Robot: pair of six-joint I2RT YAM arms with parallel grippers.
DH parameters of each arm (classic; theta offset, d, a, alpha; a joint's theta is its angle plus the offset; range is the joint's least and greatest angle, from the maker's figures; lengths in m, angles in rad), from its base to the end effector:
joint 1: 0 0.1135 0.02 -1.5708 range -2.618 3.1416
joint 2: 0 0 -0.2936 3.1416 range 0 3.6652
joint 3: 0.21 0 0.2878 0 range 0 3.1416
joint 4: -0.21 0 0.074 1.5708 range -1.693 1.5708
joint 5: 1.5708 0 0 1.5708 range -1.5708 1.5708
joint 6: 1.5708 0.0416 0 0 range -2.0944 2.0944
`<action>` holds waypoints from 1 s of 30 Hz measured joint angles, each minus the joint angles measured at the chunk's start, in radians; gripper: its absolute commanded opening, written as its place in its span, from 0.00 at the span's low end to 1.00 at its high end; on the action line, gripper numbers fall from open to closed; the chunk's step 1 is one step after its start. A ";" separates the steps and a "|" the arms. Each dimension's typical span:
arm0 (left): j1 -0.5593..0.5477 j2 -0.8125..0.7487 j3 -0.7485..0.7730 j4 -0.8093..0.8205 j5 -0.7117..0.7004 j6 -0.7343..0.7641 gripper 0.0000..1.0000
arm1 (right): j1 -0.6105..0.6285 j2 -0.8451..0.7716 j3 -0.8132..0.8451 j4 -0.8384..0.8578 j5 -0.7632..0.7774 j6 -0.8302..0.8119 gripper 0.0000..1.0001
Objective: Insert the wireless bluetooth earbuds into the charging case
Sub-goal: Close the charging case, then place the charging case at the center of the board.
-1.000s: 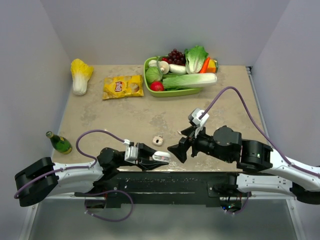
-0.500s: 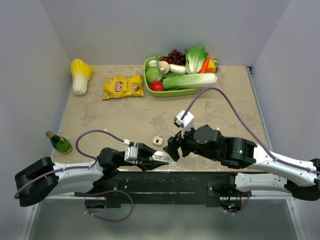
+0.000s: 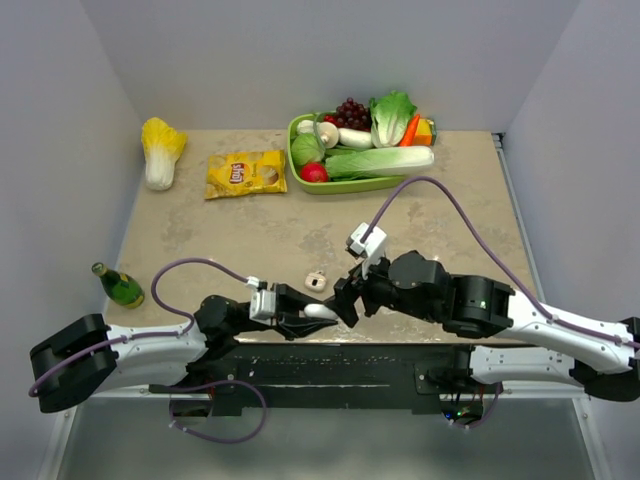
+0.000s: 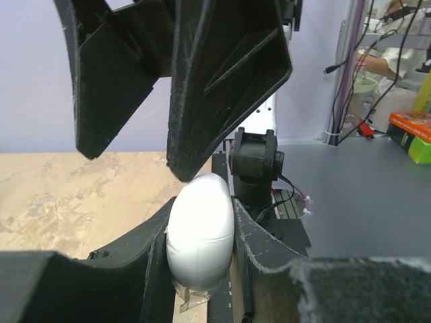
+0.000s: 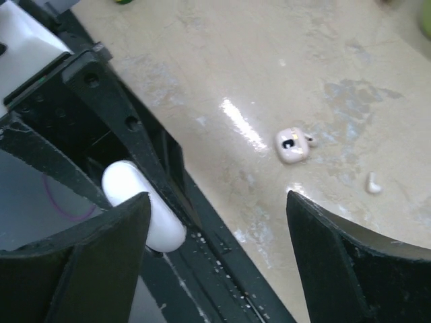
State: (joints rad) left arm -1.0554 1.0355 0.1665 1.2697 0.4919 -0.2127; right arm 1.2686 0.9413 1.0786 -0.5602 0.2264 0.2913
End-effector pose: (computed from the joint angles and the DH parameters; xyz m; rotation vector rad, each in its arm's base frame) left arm 0.0813 -0.1834 0.2330 0.9483 0.9517 -1.3776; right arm 0.0751 0.2094 0.4018 -0.8345 1.8926 0.7712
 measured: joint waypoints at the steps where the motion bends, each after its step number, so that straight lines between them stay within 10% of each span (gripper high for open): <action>1: 0.000 0.002 0.000 0.000 -0.013 -0.002 0.00 | 0.000 -0.005 -0.001 -0.001 0.019 0.005 0.88; 9: 0.071 0.086 0.076 -0.173 -0.374 -0.170 0.00 | -0.002 -0.166 -0.133 0.026 0.348 0.076 0.87; 15: 0.365 0.415 0.255 -0.333 -0.386 -0.462 0.00 | -0.002 -0.104 -0.200 0.056 0.392 0.127 0.86; 22: 0.454 0.703 0.355 -0.438 -0.363 -0.573 0.00 | -0.002 -0.116 -0.274 0.064 0.388 0.161 0.87; 30: 0.511 0.786 0.454 -0.521 -0.367 -0.582 0.27 | -0.002 -0.140 -0.285 0.092 0.388 0.166 0.91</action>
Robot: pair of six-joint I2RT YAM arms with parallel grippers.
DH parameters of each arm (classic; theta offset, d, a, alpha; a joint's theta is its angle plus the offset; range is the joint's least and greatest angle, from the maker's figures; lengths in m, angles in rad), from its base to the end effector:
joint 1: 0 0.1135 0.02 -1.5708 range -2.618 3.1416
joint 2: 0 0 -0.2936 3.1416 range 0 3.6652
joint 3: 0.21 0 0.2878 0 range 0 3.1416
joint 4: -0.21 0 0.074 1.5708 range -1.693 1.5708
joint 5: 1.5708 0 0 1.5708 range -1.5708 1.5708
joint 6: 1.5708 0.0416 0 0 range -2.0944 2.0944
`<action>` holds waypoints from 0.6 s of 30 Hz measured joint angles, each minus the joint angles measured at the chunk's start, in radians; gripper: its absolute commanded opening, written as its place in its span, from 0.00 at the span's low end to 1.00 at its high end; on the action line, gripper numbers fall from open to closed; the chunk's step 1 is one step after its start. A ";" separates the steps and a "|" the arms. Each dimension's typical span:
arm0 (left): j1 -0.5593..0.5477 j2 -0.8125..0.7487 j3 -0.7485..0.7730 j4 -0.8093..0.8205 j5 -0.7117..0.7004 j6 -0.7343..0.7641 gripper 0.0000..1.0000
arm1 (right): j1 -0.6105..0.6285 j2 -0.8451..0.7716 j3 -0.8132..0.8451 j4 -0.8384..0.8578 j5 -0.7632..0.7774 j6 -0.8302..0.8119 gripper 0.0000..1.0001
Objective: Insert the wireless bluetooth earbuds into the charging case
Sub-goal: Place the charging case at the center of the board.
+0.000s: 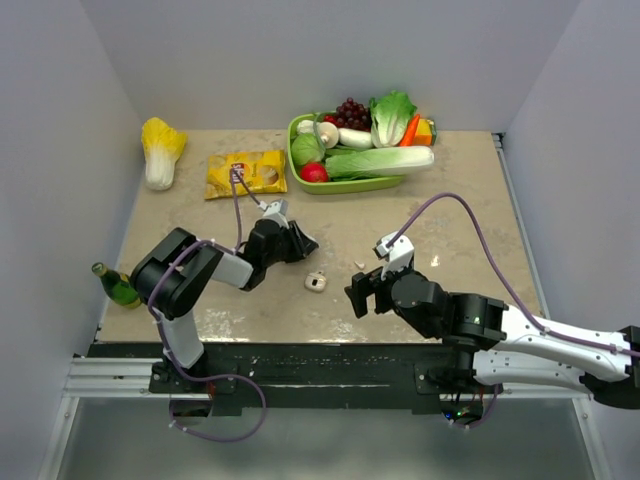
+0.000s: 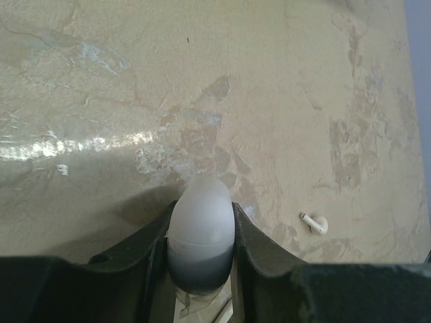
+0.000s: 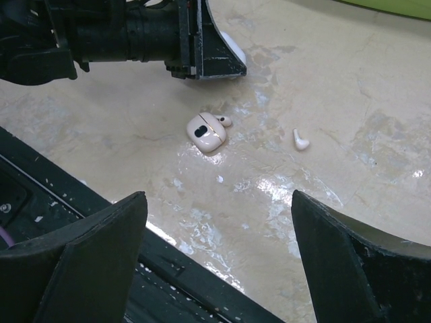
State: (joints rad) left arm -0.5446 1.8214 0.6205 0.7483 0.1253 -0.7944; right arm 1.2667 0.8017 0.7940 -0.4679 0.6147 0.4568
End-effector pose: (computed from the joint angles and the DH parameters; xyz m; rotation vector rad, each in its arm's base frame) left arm 0.3002 -0.1879 0.1068 -0.1848 2.1520 -0.9442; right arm 0.0809 0.1777 0.3328 -0.4217 1.9427 0.5000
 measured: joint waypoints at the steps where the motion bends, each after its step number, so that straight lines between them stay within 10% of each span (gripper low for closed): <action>1: 0.005 0.000 0.004 -0.008 0.000 -0.001 0.29 | 0.000 -0.002 -0.004 0.003 0.000 0.000 0.91; 9: 0.049 0.000 0.006 -0.023 0.028 -0.042 0.57 | 0.000 -0.005 -0.014 0.009 0.000 -0.002 0.92; 18: 0.093 -0.039 -0.002 -0.063 0.050 -0.053 0.59 | 0.000 -0.005 -0.014 0.009 0.000 -0.001 0.92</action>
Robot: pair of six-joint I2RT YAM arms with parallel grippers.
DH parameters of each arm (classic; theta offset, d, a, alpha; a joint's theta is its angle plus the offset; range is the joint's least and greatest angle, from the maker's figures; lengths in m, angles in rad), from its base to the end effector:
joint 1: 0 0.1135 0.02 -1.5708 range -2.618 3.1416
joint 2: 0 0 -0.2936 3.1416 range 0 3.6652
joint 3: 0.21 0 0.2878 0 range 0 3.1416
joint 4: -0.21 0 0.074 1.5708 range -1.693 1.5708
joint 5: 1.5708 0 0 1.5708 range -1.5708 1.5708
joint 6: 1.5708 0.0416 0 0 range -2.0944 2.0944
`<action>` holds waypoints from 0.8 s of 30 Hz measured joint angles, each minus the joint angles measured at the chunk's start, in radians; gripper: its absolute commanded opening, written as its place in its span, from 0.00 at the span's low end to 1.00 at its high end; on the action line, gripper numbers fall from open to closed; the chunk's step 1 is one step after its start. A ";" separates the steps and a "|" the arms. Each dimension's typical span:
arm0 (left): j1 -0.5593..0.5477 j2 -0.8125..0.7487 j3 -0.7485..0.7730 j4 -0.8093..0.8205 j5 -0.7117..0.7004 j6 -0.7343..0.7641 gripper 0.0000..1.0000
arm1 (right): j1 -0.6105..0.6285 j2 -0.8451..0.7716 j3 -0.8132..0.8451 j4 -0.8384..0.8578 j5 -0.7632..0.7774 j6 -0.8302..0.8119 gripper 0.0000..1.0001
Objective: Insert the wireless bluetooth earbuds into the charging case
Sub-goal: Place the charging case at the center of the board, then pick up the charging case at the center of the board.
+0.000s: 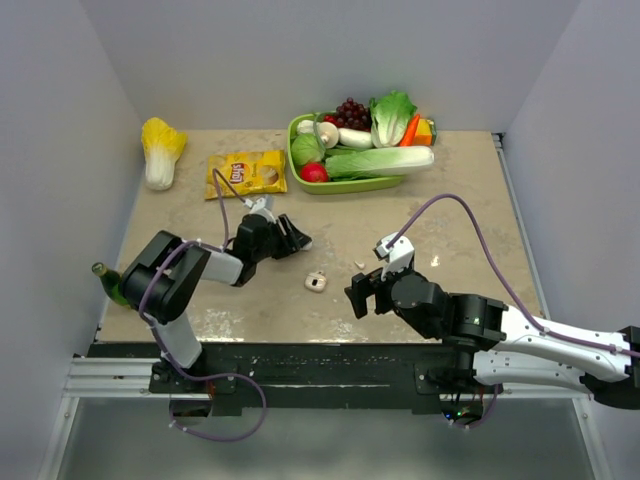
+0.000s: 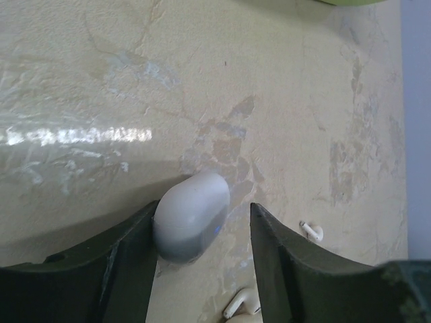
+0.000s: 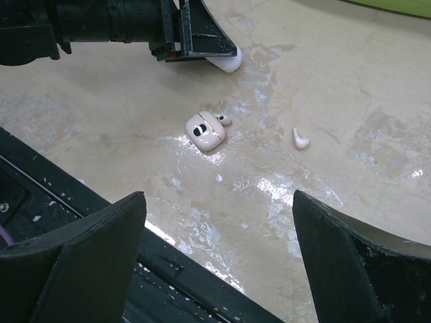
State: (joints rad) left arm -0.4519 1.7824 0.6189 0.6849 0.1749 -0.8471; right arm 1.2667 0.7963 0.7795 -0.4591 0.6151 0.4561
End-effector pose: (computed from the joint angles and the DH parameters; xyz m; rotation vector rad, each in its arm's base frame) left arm 0.3120 -0.1595 0.1129 -0.3151 2.1677 -0.9567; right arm 0.0807 0.1770 0.3291 -0.4222 1.9426 0.4989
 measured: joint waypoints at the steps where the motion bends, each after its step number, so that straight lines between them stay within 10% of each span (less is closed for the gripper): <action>1: 0.001 -0.024 -0.011 -0.025 -0.011 0.002 0.59 | 0.000 0.000 0.000 0.000 0.000 0.000 0.92; 7: 0.010 -0.221 -0.066 -0.265 -0.125 0.031 0.66 | 0.000 -0.001 0.000 -0.001 0.004 0.000 0.93; 12: 0.020 -0.491 -0.081 -0.465 -0.322 0.043 1.00 | 0.000 -0.002 -0.002 0.003 0.033 0.007 0.98; 18: 0.029 -0.891 -0.334 -0.386 -0.438 -0.052 1.00 | 0.000 -0.106 -0.150 0.140 0.081 0.058 0.98; 24: -0.092 -0.799 -0.370 -0.426 -0.389 -0.020 1.00 | 0.000 -0.039 -0.189 0.192 0.107 0.106 0.98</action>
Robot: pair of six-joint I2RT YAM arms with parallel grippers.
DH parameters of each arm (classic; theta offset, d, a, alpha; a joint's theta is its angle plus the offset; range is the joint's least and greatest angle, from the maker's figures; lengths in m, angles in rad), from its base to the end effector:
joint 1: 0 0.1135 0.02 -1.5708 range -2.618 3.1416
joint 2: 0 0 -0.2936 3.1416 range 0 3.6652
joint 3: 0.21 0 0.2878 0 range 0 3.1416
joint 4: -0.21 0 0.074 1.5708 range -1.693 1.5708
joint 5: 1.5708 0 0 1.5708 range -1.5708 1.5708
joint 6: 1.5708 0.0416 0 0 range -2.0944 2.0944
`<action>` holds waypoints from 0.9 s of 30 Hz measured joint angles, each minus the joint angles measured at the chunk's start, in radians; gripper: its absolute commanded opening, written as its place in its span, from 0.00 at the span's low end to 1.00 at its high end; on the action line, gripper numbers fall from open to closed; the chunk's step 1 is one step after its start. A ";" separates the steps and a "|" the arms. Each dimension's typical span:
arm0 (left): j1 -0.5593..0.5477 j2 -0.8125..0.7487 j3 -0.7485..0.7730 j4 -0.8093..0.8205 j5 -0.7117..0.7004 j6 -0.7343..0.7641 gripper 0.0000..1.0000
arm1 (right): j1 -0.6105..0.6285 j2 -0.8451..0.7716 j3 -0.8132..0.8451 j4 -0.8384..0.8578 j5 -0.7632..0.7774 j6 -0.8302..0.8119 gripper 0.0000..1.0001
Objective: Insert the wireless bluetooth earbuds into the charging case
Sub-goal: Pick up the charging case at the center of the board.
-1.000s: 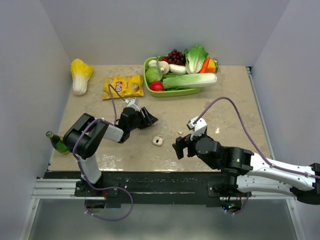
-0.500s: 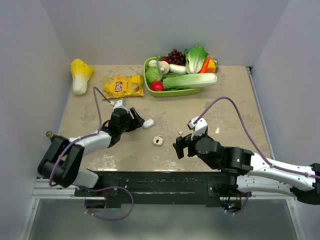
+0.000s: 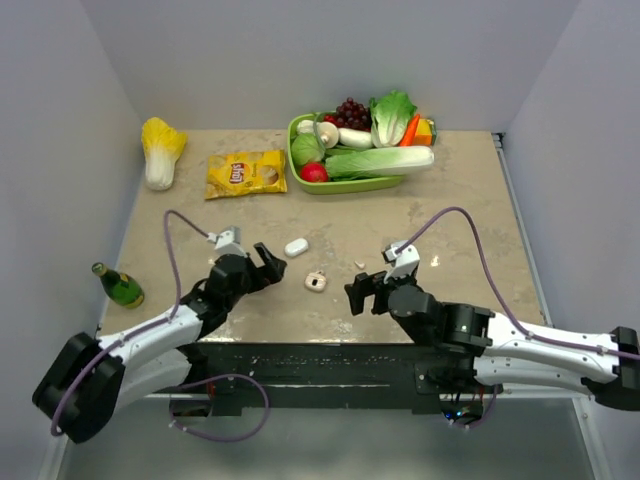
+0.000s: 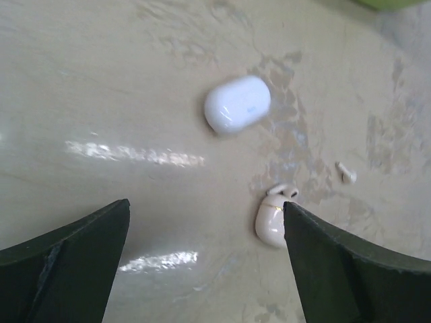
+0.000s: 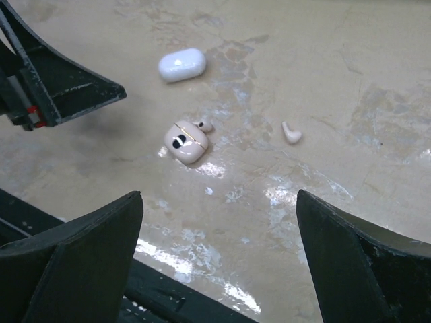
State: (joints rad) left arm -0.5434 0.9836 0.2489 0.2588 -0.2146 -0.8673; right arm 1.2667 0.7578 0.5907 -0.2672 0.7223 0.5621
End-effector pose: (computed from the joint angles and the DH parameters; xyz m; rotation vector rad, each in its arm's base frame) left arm 0.1829 -0.1001 0.1612 -0.4738 2.0463 -0.6564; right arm 0.0831 0.1728 0.2834 -0.2222 1.9126 0.5153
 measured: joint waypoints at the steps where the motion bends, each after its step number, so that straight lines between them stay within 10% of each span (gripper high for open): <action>1: -0.058 0.037 0.028 -0.026 -0.014 0.006 1.00 | 0.000 0.032 0.004 0.000 0.007 0.010 0.98; 11: -0.223 0.249 0.242 -0.252 -0.172 -0.072 1.00 | 0.000 0.059 -0.034 0.027 0.048 0.071 0.95; 27: -0.364 0.428 0.464 -0.336 -0.124 0.201 0.96 | -0.001 0.030 0.024 -0.060 -0.015 0.074 0.96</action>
State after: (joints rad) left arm -0.9073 1.4113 0.7132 -0.0772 -0.3382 -0.6666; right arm 1.2655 0.7876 0.6151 -0.3267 0.7074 0.6357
